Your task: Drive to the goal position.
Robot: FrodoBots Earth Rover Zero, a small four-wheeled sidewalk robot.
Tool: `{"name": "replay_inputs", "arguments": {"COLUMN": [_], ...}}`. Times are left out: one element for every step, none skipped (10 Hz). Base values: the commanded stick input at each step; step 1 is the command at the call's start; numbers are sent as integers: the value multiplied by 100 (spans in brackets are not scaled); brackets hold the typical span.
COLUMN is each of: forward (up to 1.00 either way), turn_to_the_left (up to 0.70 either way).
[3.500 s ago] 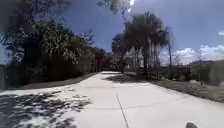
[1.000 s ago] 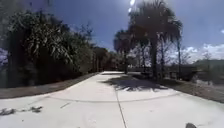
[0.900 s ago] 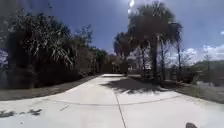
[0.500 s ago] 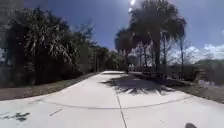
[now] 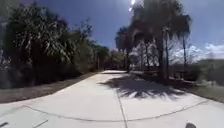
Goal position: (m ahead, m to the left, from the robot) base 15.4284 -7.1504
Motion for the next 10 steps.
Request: {"name": "replay_inputs", "arguments": {"forward": [70, 70, 70, 70, 70, 70, 70, 70, 70, 70], "turn_to_the_left": [0, 0, 0, 0, 0, 0, 0, 0, 0, 0]}}
